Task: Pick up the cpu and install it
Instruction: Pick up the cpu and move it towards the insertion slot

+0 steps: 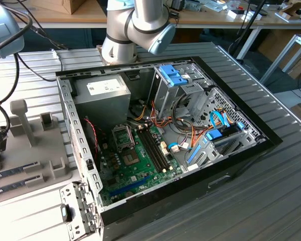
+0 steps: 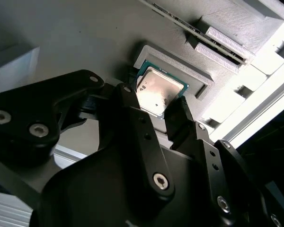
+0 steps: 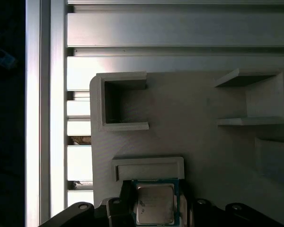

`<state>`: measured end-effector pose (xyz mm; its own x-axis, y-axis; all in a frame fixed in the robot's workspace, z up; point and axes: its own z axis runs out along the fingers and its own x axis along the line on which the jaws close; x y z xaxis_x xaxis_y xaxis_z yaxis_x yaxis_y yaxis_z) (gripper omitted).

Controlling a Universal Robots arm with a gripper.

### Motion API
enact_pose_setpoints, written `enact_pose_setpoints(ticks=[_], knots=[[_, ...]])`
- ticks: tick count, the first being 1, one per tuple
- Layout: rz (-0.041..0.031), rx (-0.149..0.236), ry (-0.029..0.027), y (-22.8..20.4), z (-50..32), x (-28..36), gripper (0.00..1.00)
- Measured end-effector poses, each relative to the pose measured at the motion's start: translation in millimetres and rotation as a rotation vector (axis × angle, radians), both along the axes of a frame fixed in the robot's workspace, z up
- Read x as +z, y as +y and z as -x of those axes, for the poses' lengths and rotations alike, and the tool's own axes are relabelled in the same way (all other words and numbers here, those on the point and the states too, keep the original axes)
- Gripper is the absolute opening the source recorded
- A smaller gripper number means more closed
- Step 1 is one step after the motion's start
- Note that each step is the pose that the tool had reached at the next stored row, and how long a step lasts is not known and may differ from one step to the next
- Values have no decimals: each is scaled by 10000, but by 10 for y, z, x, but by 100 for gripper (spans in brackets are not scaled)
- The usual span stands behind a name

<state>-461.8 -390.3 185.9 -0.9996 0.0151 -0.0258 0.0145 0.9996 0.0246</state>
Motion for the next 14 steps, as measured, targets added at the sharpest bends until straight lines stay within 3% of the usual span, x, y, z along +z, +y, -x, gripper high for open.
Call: enact_pose_setpoints(ticks=[5, 10, 14], knots=[[-1, 0, -1, 0, 0, 7, 47], [-5, 0, 0, 2, 1, 90, 47], [-5, 17, 0, 2, 2, 96, 47]])
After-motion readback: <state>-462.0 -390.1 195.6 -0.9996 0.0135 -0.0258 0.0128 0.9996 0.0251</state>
